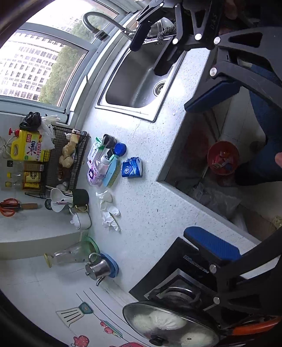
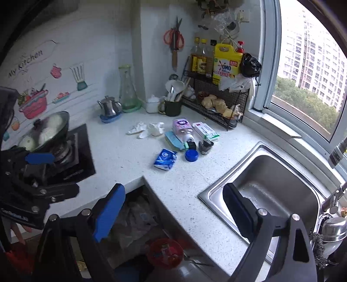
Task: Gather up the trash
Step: 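Raise both empty tools back up to the counter, then grasp the blue Vinda tissue pack with the right tool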
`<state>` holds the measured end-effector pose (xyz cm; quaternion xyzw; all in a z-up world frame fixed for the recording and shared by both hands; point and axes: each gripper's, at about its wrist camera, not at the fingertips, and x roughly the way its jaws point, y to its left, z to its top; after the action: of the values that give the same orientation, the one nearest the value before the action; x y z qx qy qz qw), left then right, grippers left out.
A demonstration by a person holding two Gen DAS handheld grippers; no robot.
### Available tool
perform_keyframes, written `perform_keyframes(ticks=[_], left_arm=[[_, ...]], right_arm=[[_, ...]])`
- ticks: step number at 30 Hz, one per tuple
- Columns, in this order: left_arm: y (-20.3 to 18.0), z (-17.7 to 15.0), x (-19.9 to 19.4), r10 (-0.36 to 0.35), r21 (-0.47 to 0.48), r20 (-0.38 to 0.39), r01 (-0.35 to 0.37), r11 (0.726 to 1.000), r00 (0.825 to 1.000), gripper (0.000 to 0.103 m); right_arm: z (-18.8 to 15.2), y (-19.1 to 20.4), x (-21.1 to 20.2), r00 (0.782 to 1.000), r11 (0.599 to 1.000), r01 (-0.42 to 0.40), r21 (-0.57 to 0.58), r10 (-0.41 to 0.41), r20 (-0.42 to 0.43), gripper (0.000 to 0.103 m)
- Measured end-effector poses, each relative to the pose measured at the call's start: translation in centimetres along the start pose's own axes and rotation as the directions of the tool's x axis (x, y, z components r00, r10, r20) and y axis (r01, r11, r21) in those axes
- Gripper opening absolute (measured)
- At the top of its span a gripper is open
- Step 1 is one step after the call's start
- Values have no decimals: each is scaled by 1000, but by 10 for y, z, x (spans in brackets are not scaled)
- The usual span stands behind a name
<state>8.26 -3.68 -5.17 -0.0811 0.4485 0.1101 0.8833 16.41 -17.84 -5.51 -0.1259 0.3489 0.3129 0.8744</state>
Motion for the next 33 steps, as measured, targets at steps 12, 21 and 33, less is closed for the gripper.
perform_keyframes(ticks=[12, 21, 33], left_arm=[[49, 59, 84, -33, 14, -106, 35, 999, 994, 103], [90, 93, 132, -30, 13, -164, 33, 999, 986, 103], [124, 113, 209, -116, -74, -318, 97, 993, 941, 103]], right_arm=[[45, 3, 93, 977, 991, -9, 134, 37, -212, 91], [69, 10, 149, 953, 987, 21, 156, 28, -302, 91], [71, 13, 234, 884, 974, 31, 223, 78, -461, 91]])
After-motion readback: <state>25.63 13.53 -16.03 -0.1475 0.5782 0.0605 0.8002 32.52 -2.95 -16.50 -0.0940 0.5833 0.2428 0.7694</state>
